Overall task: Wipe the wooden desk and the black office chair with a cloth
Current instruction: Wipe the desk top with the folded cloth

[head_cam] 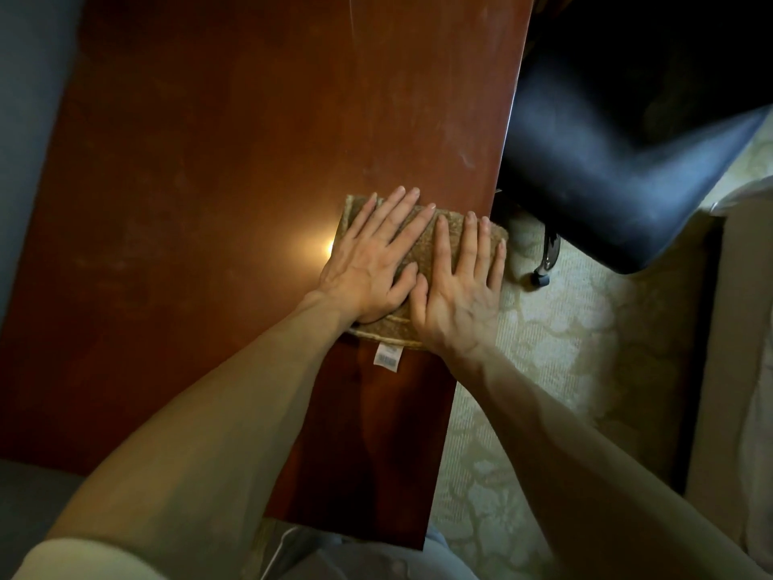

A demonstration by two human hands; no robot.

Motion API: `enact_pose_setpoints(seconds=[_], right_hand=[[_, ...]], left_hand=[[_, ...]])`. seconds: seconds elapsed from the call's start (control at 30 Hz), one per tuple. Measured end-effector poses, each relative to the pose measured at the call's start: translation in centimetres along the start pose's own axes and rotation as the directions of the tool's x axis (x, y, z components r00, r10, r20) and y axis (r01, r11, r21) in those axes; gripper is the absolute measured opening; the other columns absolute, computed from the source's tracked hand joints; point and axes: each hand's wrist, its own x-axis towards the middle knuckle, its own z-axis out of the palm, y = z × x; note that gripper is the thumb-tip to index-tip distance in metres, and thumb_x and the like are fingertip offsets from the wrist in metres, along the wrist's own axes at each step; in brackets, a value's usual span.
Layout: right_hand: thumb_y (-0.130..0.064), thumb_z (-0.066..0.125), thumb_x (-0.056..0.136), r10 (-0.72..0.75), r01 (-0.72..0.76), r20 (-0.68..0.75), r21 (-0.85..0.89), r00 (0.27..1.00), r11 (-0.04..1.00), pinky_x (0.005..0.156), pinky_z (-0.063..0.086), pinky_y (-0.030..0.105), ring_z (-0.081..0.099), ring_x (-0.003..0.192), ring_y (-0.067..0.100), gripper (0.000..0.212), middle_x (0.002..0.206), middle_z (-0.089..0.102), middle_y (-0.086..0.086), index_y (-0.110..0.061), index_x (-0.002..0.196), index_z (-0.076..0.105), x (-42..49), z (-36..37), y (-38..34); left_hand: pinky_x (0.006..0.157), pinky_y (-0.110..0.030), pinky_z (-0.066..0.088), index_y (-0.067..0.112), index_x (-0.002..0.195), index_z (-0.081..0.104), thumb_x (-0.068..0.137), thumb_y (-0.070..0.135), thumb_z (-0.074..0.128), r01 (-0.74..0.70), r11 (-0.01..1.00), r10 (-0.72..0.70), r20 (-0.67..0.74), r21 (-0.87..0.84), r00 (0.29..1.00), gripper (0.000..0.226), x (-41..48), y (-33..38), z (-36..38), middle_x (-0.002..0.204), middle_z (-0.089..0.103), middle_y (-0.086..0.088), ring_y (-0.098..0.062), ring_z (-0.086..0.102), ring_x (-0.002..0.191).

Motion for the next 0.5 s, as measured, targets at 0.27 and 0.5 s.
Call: enact_pose_setpoints(seconds=[0.27,0.5], right_hand=[[-0.044,0.036,0.096,-0.021,0.021,0.014,-0.007,1.000,1.000,0.126,0.008,0.060,0.004,0.158,0.037,0.075,0.168,0.014,0.025,-0.011,0.162,0.022,5.7,-0.1,1.3],[-0.043,0.037,0.097,-0.010,0.010,0.019,-0.025,1.000,1.000,0.125,0.011,0.059,0.004,0.158,0.037,0.075,0.168,0.013,0.025,-0.012,0.163,0.021,9.4,-0.3,2.0]], left_hand=[[0.130,-0.047,0.004,0.016,0.165,0.019,0.094,0.038,0.042,0.019,1.000,-0.019,-0.010,0.007,1.000,0.078,5.3,-1.8,-0.9,0.172,0.012,-0.011,-0.024,0.004,0.160],[0.129,-0.049,0.007,0.016,0.164,0.020,0.093,0.037,0.041,0.012,1.000,-0.011,-0.030,0.011,0.999,0.077,9.0,-3.2,-1.4,0.172,0.015,-0.012,-0.025,0.007,0.160]])
